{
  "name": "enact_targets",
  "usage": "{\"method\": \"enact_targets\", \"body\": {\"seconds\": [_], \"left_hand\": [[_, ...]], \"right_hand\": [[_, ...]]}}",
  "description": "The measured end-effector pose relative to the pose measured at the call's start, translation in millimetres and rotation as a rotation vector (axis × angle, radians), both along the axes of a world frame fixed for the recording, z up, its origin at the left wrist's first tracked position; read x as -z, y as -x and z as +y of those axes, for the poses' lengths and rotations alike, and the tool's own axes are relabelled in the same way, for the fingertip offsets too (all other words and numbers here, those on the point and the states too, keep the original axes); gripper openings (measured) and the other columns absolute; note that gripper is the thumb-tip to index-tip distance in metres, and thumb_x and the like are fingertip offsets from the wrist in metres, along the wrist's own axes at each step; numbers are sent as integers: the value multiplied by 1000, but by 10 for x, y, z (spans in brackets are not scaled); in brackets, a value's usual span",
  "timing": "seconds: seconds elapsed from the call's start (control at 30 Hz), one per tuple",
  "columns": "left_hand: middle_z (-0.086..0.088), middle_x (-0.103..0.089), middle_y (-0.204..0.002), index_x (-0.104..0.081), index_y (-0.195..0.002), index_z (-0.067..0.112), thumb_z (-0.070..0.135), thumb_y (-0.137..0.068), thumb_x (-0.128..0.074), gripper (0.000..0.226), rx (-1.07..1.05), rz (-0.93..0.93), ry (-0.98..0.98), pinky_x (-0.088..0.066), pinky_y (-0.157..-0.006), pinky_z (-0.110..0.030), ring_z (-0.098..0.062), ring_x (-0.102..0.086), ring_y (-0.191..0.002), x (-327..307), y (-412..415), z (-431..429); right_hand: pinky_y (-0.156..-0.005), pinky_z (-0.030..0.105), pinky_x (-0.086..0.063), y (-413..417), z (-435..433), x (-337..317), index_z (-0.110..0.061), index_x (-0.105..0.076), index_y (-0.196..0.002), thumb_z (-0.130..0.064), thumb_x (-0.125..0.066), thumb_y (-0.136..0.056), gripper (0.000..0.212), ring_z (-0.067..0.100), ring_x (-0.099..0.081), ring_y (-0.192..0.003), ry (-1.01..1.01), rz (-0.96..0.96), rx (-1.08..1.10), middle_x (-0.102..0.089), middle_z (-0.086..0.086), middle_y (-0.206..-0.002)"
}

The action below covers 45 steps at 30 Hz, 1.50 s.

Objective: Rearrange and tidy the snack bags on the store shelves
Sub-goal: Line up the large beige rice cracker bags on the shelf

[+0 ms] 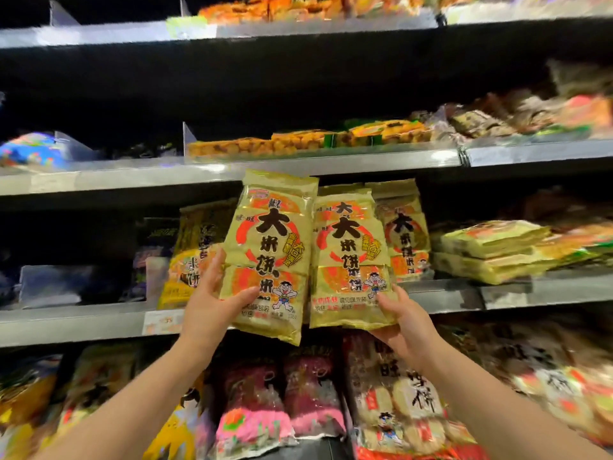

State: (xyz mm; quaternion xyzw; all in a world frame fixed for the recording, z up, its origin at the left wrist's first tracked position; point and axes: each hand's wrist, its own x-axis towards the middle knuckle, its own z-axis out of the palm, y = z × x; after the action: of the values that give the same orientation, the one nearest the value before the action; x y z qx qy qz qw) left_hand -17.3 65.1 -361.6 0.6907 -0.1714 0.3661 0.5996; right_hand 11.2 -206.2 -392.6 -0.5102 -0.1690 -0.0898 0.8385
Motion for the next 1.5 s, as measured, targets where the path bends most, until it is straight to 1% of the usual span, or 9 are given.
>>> {"method": "enact_targets", "body": {"seconds": [0.2, 0.33, 0.43, 0.6, 0.73, 1.0, 1.1, 1.27, 1.5], "left_hand": [[12, -49, -130, -30, -144, 38, 15, -75, -76, 87, 74, 57, 10, -42, -91, -22, 10, -51, -99, 108, -225, -531], [6, -42, -144, -29, -144, 38, 18, -75, -76, 86, 27, 61, 25, -36, -103, -34, -12, -45, -126, 106, -338, -619], [5, -42, -143, -27, -145, 37, 19, -77, -74, 85, -33, 40, 38, -38, -101, -36, -10, -47, -117, 14, -446, -620], [-1, -37, -149, -21, -148, 32, 34, -81, -69, 82, -183, 80, 46, -36, -105, -44, -24, -38, -133, -308, -773, -620], [-6, -37, -148, -16, -149, 33, 47, -79, -68, 88, -332, 113, -67, -38, -104, -48, -29, -37, -133, -532, -1009, -652], [-14, -42, -141, -13, -149, 25, 43, -86, -61, 82, -506, 58, -271, -41, -97, -43, -31, -42, -127, -511, -1114, -678], [-17, -38, -143, -7, -150, 24, 42, -86, -60, 85, -525, 52, -360, -42, -98, -42, -32, -42, -128, -505, -1203, -702], [-12, 5, -158, 0, -151, 16, 38, -87, -60, 90, -599, 107, -437, -26, -114, -46, -30, -10, -146, -463, -1314, -719], [-14, -29, -140, -29, -139, 11, 37, -81, -68, 74, -724, -35, -533, -42, -101, -37, -28, -31, -134, -363, -1342, -731]], "right_hand": [[-74, 40, -51, -42, -463, 25, -22, -57, -107, -7, -45, -96, 22, 25, -63, -92, -23, 44, 75, -67, 8, -106], [-76, 41, -52, -149, -562, -12, -18, -55, -115, -7, -47, -95, 24, 27, -63, -95, -8, 47, 96, -67, 9, -109], [-74, 41, -52, -231, -579, -71, -18, -50, -122, -5, -46, -95, 30, 28, -63, -98, -8, 42, 94, -65, 11, -114], [-73, 41, -52, -399, -589, -161, -20, -55, -114, -5, -46, -95, 26, 31, -61, -104, 1, 16, 79, -65, 11, -114], [-74, 43, -53, -546, -620, -210, -14, -51, -125, -4, -48, -94, 33, 33, -61, -104, -2, 20, 110, -65, 14, -115], [-78, 43, -52, -644, -542, -338, -19, -56, -105, -3, -47, -95, 21, 29, -62, -99, 7, 1, 150, -66, 9, -106], [-86, 46, -52, -665, -464, -440, -16, -51, -118, -8, -49, -95, 24, 28, -62, -104, 61, -19, 223, -65, 8, -111], [-94, 52, -49, -764, -302, -543, -18, -41, -136, -32, -54, -91, 48, 28, -58, -107, 344, 4, 528, -59, 8, -122], [-95, 40, -40, -802, -58, -587, -7, -32, -142, -28, -45, -98, 50, 31, -45, -126, 609, 0, 816, -47, 13, -139]]}}
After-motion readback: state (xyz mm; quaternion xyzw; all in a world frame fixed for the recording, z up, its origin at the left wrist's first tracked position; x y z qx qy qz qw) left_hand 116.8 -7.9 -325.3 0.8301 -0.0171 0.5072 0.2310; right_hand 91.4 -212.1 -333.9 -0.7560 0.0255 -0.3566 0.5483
